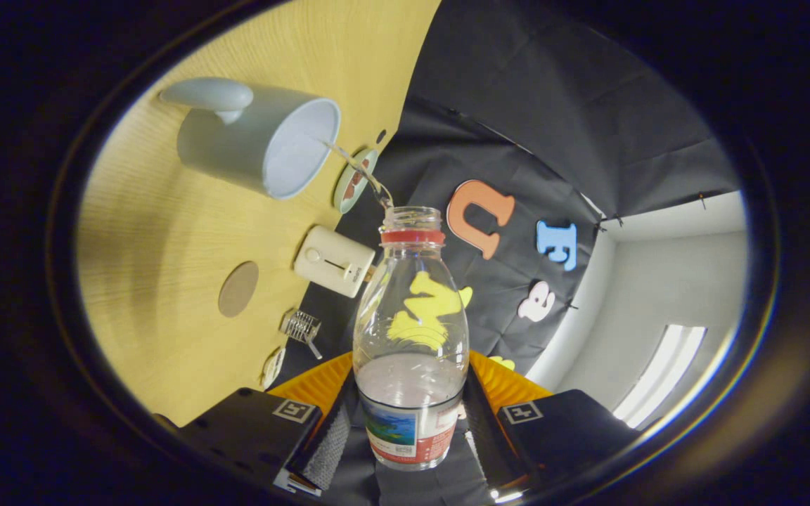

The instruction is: Take the bottle from table, then pour the juice into the cup, finally place the bottle on the coaster

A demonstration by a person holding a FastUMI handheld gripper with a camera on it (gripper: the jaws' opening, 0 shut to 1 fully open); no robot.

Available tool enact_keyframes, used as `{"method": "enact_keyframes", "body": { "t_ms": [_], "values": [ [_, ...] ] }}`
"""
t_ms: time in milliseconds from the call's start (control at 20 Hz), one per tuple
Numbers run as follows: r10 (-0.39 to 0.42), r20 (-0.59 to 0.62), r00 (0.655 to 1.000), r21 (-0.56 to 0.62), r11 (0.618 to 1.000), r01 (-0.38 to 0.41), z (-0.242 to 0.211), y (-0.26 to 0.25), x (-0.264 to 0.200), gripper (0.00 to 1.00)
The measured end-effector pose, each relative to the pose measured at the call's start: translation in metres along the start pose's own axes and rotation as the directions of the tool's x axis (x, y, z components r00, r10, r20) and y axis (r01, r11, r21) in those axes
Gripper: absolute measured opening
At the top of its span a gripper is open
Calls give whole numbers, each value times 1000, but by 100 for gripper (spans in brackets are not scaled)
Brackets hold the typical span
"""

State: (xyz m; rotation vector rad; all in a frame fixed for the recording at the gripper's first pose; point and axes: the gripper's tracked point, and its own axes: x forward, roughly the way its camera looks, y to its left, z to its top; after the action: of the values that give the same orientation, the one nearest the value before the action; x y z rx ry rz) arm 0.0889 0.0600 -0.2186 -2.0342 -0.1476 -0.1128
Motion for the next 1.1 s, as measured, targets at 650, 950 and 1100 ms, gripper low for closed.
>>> {"method": "enact_keyframes", "body": {
  "t_ms": [650, 950, 1100],
  "values": [
    [-40, 61, 997, -122, 991, 47, 15, -22, 6, 81],
    [-44, 75, 996, -160, 986, 55, 14, -22, 8, 81],
    [-42, 69, 997, -148, 988, 51, 10, -33, 9, 81]
  ]
}}
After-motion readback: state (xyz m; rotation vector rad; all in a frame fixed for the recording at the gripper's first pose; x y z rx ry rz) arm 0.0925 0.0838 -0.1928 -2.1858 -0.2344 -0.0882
